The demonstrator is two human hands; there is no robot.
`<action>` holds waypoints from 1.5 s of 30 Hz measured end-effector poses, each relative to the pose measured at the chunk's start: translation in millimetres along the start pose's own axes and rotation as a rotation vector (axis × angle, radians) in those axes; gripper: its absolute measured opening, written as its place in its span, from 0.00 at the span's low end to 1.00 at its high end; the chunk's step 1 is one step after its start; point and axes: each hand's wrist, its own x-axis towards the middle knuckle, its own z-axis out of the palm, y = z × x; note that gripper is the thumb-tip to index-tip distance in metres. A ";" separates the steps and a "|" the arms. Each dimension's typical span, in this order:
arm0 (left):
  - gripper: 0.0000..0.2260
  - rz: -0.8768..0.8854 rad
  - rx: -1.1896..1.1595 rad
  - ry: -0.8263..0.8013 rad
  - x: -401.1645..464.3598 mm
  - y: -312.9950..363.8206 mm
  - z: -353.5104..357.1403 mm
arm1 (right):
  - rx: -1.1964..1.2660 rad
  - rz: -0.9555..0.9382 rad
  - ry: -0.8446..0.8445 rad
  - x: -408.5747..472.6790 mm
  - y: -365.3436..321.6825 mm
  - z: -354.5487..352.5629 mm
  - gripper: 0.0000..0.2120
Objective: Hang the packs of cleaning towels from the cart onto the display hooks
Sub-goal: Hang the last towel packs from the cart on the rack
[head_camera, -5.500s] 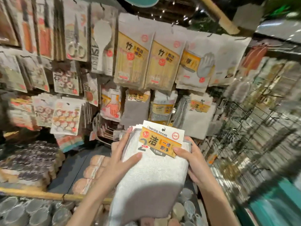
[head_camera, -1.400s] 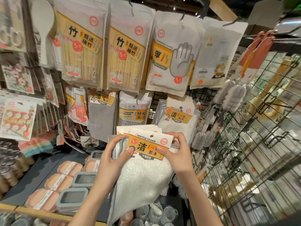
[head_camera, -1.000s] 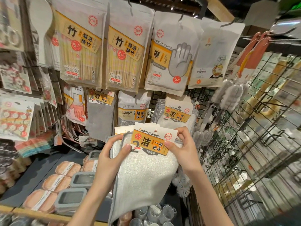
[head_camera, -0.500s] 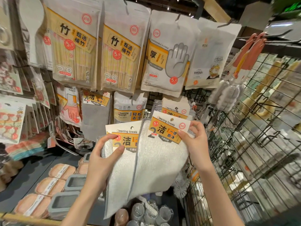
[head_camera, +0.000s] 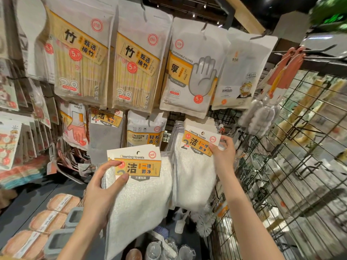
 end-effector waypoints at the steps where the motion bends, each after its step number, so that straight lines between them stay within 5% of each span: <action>1: 0.14 0.006 -0.016 -0.001 0.8 0.4 0.0 | -0.012 -0.008 0.013 2.7 3.2 1.5 0.17; 21: 0.15 -0.029 -0.129 0.000 2.3 -1.3 -3.8 | -0.326 -0.102 0.125 25.1 18.0 32.5 0.21; 35: 0.21 0.007 -0.074 -0.040 -5.7 12.2 2.8 | -0.276 -0.118 0.072 -2.6 -8.2 16.3 0.23; 45: 0.26 0.015 -0.147 -0.098 -16.6 26.7 19.9 | 0.012 -0.119 -0.349 -83.5 -51.8 22.6 0.15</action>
